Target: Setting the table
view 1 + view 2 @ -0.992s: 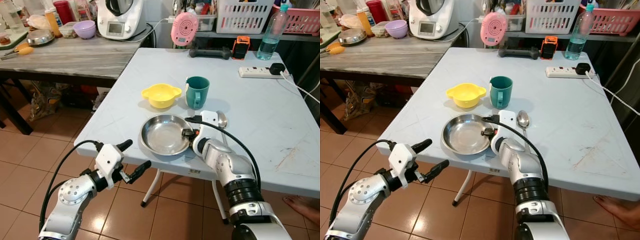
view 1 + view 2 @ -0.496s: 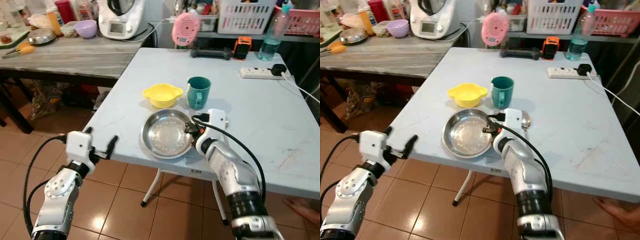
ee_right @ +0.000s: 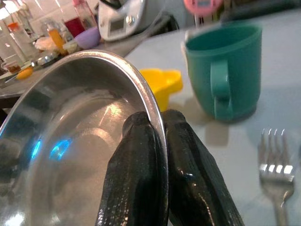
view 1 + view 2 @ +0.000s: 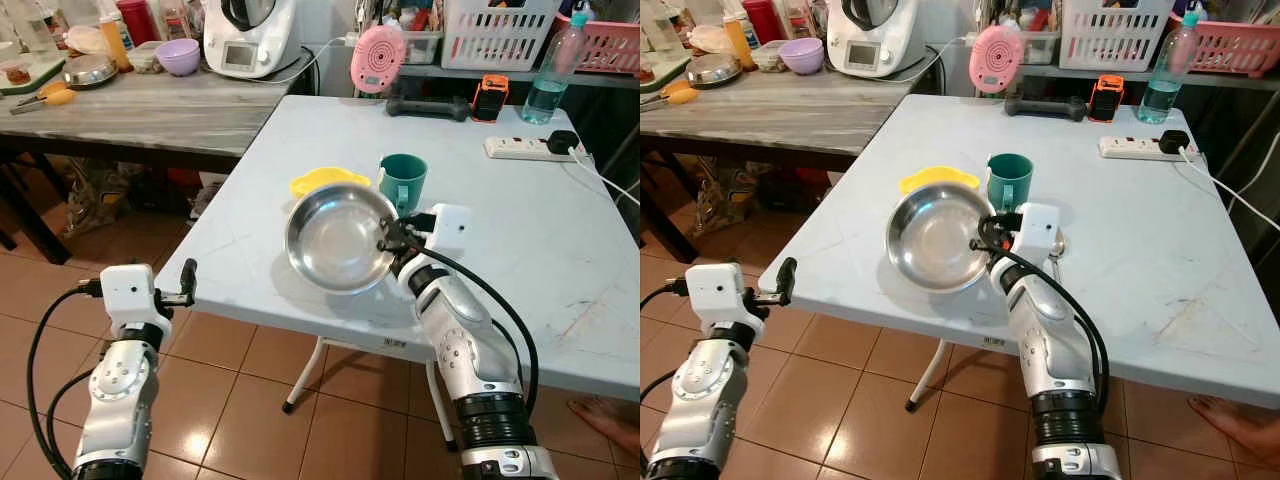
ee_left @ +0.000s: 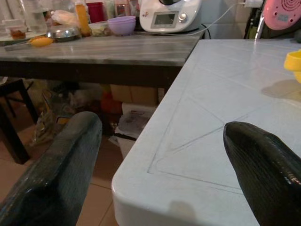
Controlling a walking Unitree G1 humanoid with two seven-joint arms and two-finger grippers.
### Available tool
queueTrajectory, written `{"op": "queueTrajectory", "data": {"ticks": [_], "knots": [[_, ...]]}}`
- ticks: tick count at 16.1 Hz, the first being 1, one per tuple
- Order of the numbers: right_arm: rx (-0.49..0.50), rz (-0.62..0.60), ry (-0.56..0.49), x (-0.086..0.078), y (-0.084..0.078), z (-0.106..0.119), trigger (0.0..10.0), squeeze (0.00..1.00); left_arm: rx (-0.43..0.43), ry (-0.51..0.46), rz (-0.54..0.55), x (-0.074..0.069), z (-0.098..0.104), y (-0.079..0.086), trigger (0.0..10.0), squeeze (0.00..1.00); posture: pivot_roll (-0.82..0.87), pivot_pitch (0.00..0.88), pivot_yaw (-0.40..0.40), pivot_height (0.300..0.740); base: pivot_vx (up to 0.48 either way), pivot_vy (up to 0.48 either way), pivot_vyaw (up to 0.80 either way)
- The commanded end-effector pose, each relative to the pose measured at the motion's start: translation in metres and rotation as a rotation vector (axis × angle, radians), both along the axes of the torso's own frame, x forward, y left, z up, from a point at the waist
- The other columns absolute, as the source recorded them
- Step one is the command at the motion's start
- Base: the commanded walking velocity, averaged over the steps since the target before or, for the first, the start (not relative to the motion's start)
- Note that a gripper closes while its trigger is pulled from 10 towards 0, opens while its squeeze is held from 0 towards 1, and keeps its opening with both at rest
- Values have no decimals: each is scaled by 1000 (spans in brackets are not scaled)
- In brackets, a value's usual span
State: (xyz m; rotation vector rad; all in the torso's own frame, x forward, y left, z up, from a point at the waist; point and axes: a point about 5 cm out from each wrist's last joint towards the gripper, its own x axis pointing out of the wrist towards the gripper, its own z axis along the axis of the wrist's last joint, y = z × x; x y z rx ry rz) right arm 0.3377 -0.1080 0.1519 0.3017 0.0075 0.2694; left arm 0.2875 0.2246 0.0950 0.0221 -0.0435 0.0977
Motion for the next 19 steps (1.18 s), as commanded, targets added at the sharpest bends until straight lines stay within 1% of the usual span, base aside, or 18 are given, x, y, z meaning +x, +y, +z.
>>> {"op": "queueTrajectory", "data": {"ticks": [1,2,5,9,13,19], "knots": [[-46,7,-84,-2,3,12,10000,0,6,4,20,0,-1,2,10000,0,-129,0,53,740,0,0,0],[-64,8,-94,-3,2,12,10000,0,4,7,25,-1,-2,2,10000,0,-129,0,53,740,0,0,0],[-56,-9,-75,-4,-3,8,10000,0,-20,21,43,-3,-6,2,10000,0,-130,0,53,740,0,0,-160],[-74,1,-95,-3,1,9,10000,0,-30,19,29,0,-5,-1,10000,0,-132,0,52,740,0,0,0],[-86,12,-100,-3,2,9,10000,0,-43,18,19,1,-5,-2,10000,0,-131,0,46,740,0,273,0],[-96,16,-102,-4,4,7,10000,0,-39,22,2,2,-5,-3,10000,0,-137,0,50,740,0,342,0]]}}
